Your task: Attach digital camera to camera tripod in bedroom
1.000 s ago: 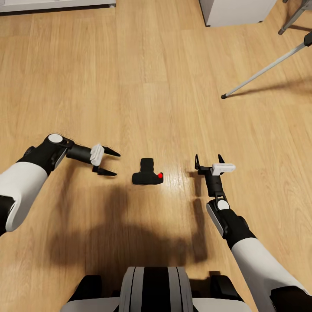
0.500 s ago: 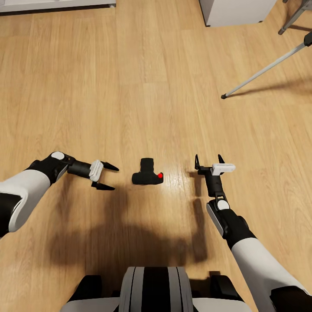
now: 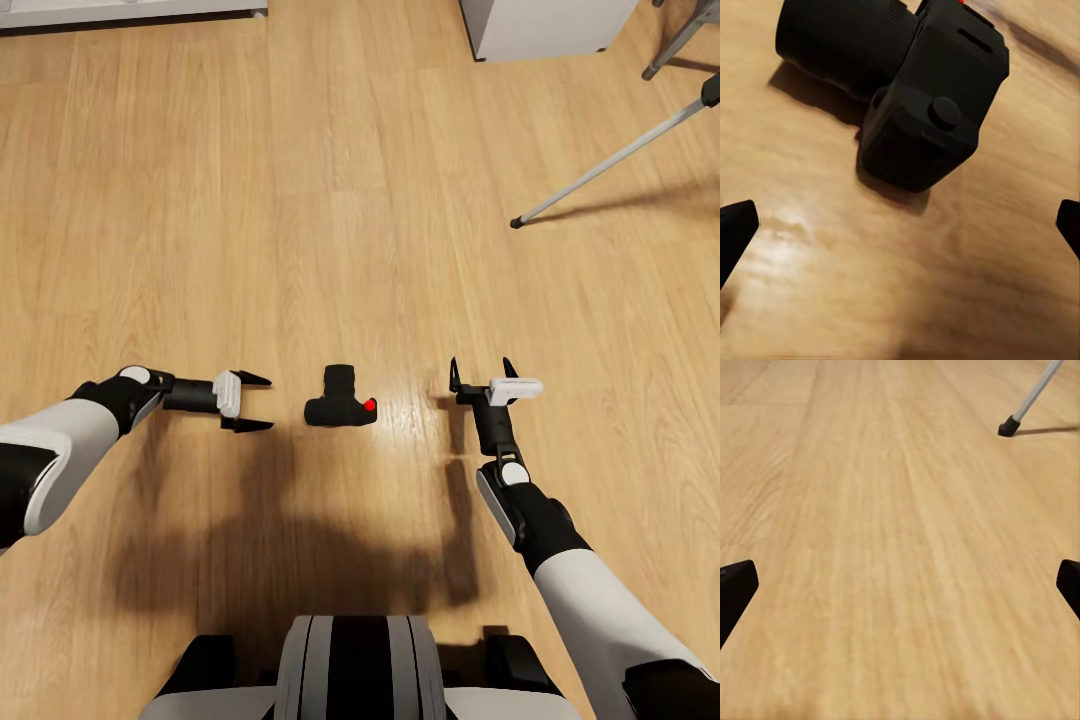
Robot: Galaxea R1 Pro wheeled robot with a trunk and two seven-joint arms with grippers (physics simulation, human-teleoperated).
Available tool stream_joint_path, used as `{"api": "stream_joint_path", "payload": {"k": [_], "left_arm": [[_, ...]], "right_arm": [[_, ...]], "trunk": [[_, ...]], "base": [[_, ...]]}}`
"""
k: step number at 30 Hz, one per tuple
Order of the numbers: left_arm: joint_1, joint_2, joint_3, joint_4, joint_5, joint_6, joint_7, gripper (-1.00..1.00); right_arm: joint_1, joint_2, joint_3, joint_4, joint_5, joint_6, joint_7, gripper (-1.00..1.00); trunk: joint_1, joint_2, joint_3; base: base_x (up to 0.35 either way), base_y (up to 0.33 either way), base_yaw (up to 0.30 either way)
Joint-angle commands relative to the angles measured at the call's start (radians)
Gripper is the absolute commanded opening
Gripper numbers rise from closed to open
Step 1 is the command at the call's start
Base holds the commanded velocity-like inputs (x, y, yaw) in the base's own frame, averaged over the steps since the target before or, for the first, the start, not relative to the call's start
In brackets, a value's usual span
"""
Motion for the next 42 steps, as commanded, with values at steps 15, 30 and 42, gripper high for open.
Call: {"api": "stream_joint_path", "payload": {"k": [15,30,42], "left_arm": [[0.001,-0.012,0.008,0.014,-0.009,-0.041,0.032,1.0],[0.01,-0.088,0.008,0.016,-0.01,-0.04,0.07,1.0],[0.011,-0.143,0.008,0.016,-0.01,-0.038,0.069,1.0]], "right_arm": [[-0.001,-0.001,0.006,0.002,-0.005,-0.003,-0.007,1.0],[-0.001,-0.001,0.005,0.002,-0.005,-0.003,-0.007,1.0],[-0.001,-0.001,0.005,0.004,-0.005,-0.003,-0.007,1.0]], "trunk": [[0.0,0.0,0.0],[0.0,0.0,0.0],[0.0,0.0,0.0]], "base": [[0.0,0.0,0.0],[0.0,0.0,0.0],[0.0,0.0,0.0]]}}
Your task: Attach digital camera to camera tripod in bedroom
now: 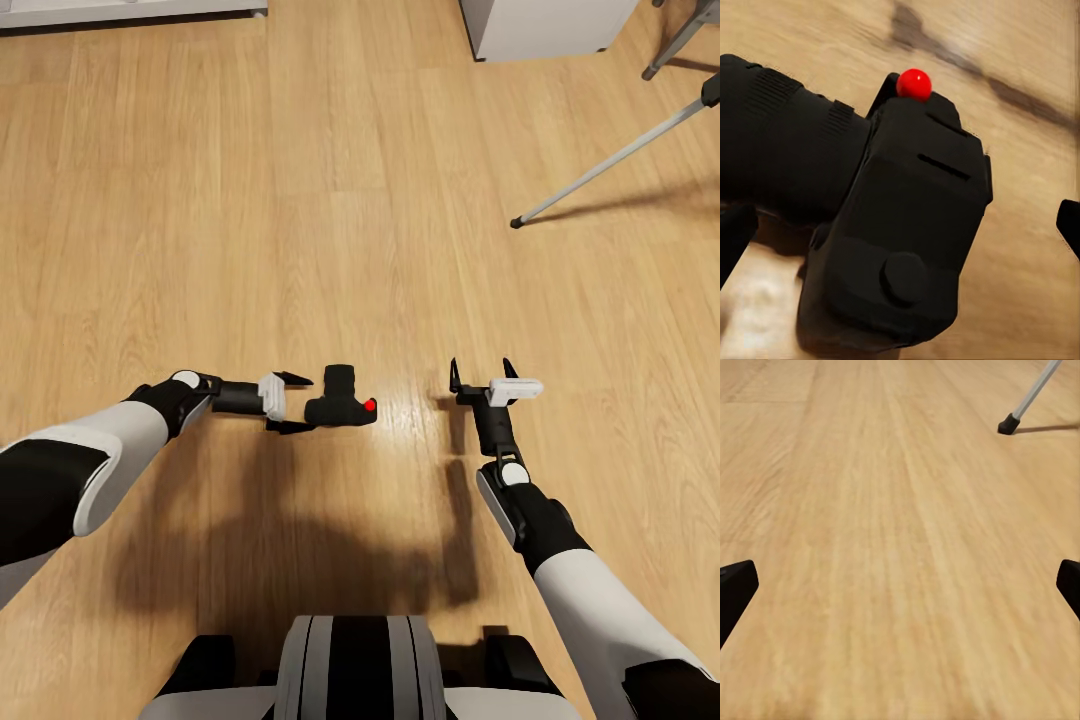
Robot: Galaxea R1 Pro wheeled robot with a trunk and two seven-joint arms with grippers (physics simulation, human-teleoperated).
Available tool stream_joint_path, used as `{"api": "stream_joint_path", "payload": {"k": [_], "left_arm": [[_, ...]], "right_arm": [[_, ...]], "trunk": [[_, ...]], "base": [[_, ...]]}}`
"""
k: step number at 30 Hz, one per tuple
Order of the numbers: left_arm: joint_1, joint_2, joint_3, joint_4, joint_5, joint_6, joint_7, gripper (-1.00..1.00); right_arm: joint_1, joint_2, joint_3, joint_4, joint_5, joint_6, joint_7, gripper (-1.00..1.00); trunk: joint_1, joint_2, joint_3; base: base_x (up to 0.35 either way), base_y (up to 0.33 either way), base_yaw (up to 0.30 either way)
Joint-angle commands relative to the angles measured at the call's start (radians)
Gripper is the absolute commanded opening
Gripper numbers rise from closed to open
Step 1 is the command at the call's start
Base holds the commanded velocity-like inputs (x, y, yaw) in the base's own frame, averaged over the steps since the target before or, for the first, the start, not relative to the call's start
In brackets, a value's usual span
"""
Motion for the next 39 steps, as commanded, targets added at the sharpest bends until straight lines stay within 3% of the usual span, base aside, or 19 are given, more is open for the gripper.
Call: {"api": "stream_joint_path", "payload": {"k": [1,12,39], "left_arm": [[0.002,-0.01,0.006,-0.001,-0.01,-0.006,0.0,1.0],[0.017,-0.029,0.006,-0.001,-0.011,-0.005,0.005,1.0],[0.018,-0.019,0.005,-0.001,-0.009,-0.004,0.005,1.0]], "right_arm": [[-0.001,-0.001,0.006,0.001,-0.005,-0.003,-0.007,1.0],[-0.001,-0.001,0.006,0.018,-0.005,-0.003,-0.007,1.0],[-0.001,-0.001,0.006,0.021,-0.005,-0.003,-0.007,1.0]], "trunk": [[0.0,0.0,0.0],[0.0,0.0,0.0],[0.0,0.0,0.0]], "base": [[0.0,0.0,0.0],[0.0,0.0,0.0],[0.0,0.0,0.0]]}}
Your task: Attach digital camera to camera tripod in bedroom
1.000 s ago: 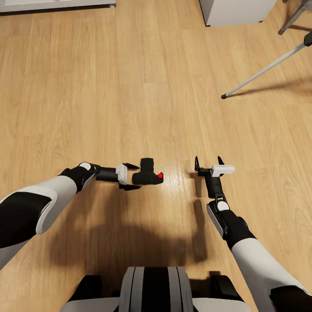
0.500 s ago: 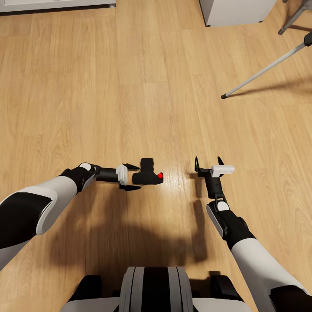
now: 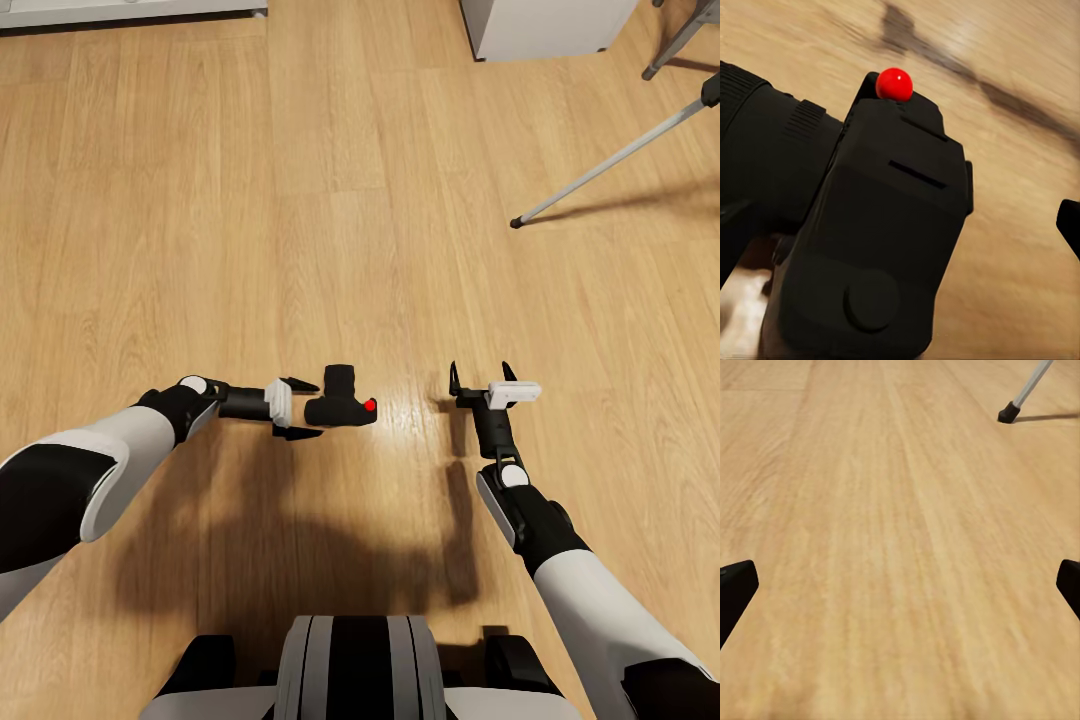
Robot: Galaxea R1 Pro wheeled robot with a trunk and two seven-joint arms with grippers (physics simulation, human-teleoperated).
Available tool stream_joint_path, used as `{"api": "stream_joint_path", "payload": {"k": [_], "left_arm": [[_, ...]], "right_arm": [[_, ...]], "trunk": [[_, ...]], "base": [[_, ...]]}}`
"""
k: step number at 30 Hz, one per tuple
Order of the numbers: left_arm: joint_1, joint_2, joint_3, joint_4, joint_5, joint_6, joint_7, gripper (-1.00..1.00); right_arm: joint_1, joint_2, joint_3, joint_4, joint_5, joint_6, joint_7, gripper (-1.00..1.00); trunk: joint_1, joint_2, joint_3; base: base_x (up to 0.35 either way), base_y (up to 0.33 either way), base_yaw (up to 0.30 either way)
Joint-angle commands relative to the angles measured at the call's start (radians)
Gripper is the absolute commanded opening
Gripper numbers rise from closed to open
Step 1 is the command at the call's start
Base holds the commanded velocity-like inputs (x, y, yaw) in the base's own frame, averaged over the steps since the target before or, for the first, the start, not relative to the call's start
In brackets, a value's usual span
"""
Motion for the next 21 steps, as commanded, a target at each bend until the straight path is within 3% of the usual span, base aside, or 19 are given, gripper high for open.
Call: {"api": "stream_joint_path", "payload": {"k": [1,14,21], "left_arm": [[0.0,0.002,0.007,-0.001,-0.01,-0.006,0.0,1.0],[0.0,0.037,0.007,-0.001,-0.01,-0.007,0.002,1.0],[0.0,0.042,0.007,-0.001,-0.01,-0.007,0.002,1.0]], "right_arm": [[-0.001,-0.001,0.006,0.0,-0.005,-0.003,-0.007,1.0],[-0.001,-0.001,0.006,0.0,-0.005,-0.003,-0.007,1.0],[-0.001,-0.001,0.006,0.0,-0.005,-0.003,-0.007,1.0]], "trunk": [[0.0,0.0,0.0],[0.0,0.0,0.0],[0.0,0.0,0.0]], "base": [[0.0,0.0,0.0],[0.0,0.0,0.0],[0.0,0.0,0.0]]}}
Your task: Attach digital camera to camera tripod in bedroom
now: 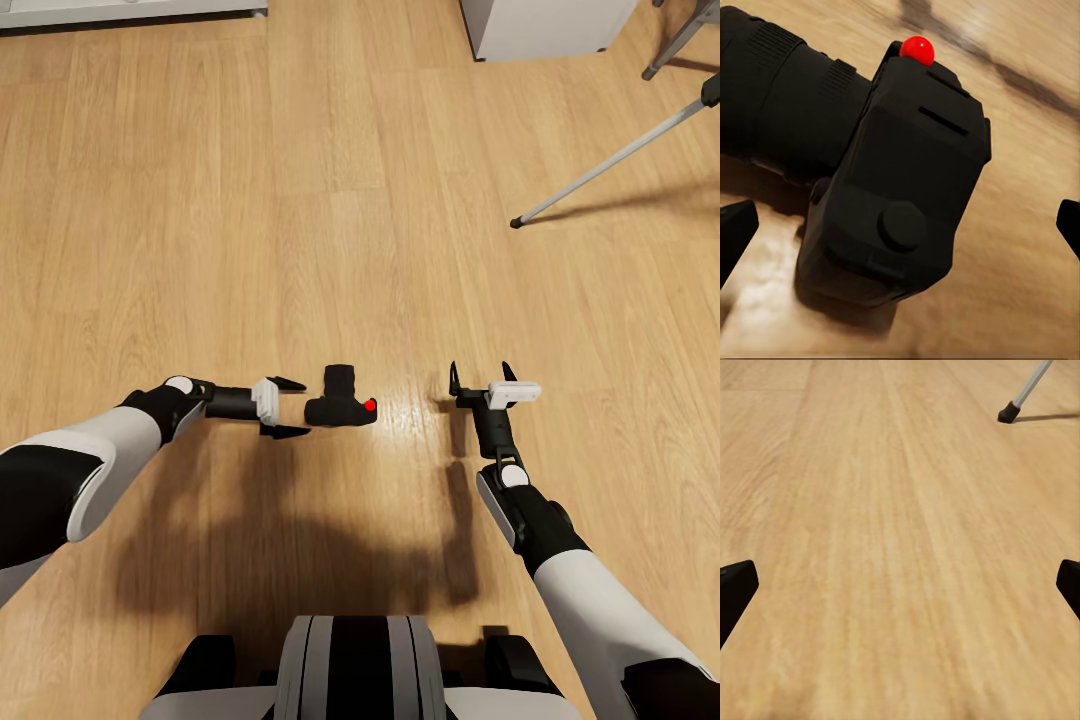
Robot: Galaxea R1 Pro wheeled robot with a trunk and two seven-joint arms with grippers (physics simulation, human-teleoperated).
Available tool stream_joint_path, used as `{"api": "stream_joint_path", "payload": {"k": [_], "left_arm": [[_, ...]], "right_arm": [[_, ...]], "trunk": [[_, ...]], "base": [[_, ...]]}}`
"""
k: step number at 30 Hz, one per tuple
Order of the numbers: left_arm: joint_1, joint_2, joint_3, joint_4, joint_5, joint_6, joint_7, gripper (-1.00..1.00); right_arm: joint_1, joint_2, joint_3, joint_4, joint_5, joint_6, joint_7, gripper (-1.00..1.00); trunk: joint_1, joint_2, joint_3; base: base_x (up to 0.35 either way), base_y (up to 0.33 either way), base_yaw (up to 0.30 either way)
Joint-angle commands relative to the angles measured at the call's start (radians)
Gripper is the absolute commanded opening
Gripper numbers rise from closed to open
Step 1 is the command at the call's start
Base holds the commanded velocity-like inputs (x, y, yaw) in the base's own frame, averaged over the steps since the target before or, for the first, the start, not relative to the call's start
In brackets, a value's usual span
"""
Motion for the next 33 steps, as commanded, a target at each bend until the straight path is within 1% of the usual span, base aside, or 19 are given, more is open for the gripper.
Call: {"api": "stream_joint_path", "payload": {"k": [1,33], "left_arm": [[0.0,0.0,0.007,-0.001,-0.01,-0.006,0.0,1.0],[0.0,0.0,0.005,-0.001,-0.01,-0.006,0.0,1.0]], "right_arm": [[-0.001,-0.001,0.006,0.0,-0.005,-0.003,-0.007,1.0],[-0.001,-0.001,0.006,0.0,-0.005,-0.003,-0.007,1.0]], "trunk": [[0.0,0.0,0.0],[0.0,0.0,0.0]], "base": [[0.0,0.0,0.0],[0.0,0.0,0.0]]}}
